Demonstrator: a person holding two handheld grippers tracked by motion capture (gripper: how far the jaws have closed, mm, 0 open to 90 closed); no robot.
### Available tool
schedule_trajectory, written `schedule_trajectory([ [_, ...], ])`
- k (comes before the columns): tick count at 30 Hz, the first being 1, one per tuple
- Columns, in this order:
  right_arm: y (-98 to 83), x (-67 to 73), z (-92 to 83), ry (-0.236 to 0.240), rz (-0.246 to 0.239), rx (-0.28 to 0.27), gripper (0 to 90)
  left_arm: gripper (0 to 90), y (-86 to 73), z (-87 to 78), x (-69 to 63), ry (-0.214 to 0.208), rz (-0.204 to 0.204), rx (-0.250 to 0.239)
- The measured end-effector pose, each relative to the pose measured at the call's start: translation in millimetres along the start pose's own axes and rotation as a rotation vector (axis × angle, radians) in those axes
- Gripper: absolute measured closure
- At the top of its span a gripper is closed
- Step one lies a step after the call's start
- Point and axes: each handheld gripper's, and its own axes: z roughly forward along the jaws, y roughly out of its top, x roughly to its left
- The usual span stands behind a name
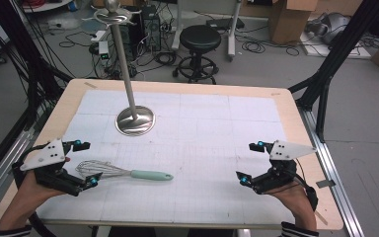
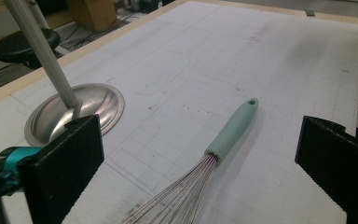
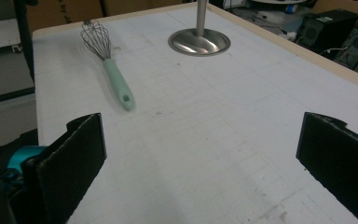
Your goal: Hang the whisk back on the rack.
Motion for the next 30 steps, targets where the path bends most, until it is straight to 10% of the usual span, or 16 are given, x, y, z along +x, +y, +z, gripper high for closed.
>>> schedule_trajectory([
  [15, -5.8, -3.4, -6.2, -0.009, 0.003, -0.009, 0.5, 1.7, 38.6, 25.4, 4.5, -0.125, 0.137, 0.191],
  [30, -8.9, -5.2, -10.0, -0.010, 0.009, -0.013, 0.5, 1.7, 56.7, 85.6, -6.0, -0.301, 0.252, 0.389],
])
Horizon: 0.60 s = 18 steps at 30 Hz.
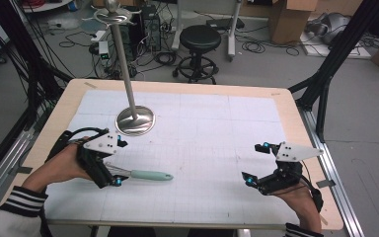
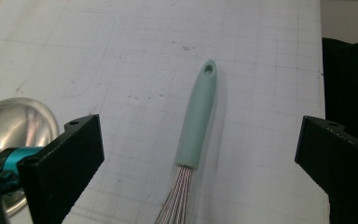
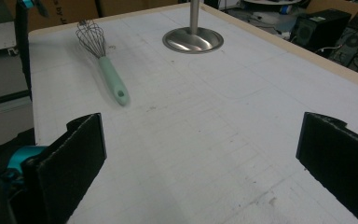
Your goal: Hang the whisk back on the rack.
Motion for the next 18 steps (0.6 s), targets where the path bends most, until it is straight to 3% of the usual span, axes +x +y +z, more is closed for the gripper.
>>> schedule_trajectory([
  [11, -1.1, -0.7, 1.8, 0.005, -0.002, -0.002, 0.5, 1.8, 3.7, 34.2, 3.3, -0.056, 0.030, 0.090],
  [18, -2.4, -1.8, 2.6, 0.007, 0.000, 0.001, 0.5, 1.8, 3.2, 60.2, 4.0, -0.091, 0.036, 0.175],
])
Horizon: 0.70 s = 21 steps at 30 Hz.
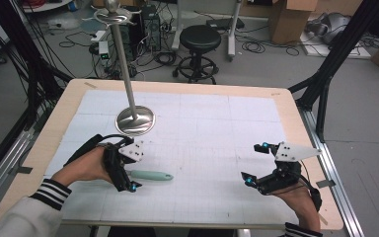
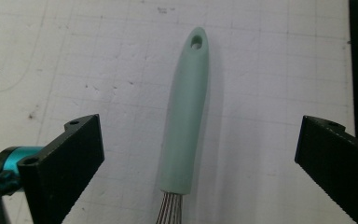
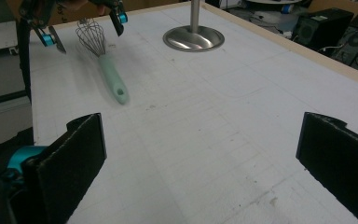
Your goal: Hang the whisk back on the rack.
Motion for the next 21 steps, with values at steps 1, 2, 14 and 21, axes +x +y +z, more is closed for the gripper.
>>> schedule_trajectory([
  [1, -0.2, -0.2, -0.1, 0.002, 0.000, 0.001, 0.5, 1.8, 0.2, 2.7, 0.0, -0.006, -0.001, 0.005],
  [2, -0.2, -0.1, -0.1, 0.002, 0.002, 0.000, 0.5, 1.8, 0.4, 4.3, 0.5, -0.010, 0.000, 0.012],
  [14, 0.0, 0.6, 2.9, 0.016, -0.003, -0.004, 0.5, 12.3, -2.2, 22.2, 7.2, -0.057, -0.005, 0.068],
  [21, 0.1, 1.1, 4.6, 0.020, -0.006, -0.003, 0.5, 21.7, -3.9, 26.9, 8.8, -0.052, 0.010, 0.115],
])
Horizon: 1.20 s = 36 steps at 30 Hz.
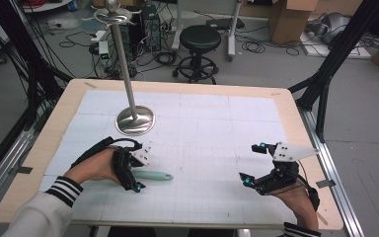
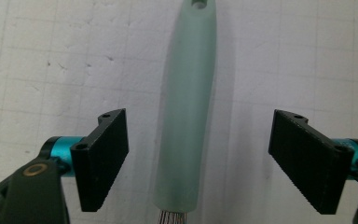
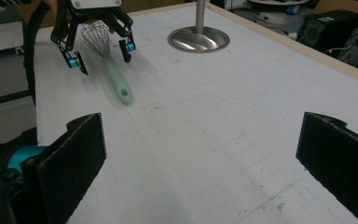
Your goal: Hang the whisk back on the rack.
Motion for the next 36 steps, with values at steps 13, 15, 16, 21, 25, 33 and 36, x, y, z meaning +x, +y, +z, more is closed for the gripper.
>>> schedule_trajectory([
  [13, -0.8, 0.0, 0.7, 0.004, 0.007, -0.006, 0.5, 43.8, -0.9, 2.4, 3.2, -0.021, -0.020, 0.046],
  [15, -1.1, -0.6, 0.9, 0.002, 0.006, -0.007, 0.5, 49.0, -0.2, 2.4, 3.7, -0.027, -0.018, 0.053],
  [16, -1.2, -0.5, 0.9, 0.002, 0.006, -0.005, 0.5, 49.8, 0.0, 2.7, 3.8, -0.027, -0.016, 0.061],
  [21, -1.2, -0.1, 1.4, 0.007, 0.007, -0.003, 0.5, 53.4, 0.0, 5.2, 5.2, -0.020, -0.019, 0.080],
  [25, -1.1, -0.2, 1.0, 0.007, 0.006, -0.004, 0.5, 59.4, 0.8, 5.3, 5.7, 0.000, -0.026, 0.093],
  [33, -1.3, -0.2, 1.7, 0.004, 0.008, -0.004, 0.5, 66.4, 4.4, 5.8, 3.5, 0.015, -0.019, 0.124],
  [36, -1.3, -0.6, 1.4, 0.001, 0.007, -0.006, 0.5, 69.2, 5.4, 5.5, 3.2, 0.018, -0.028, 0.125],
])
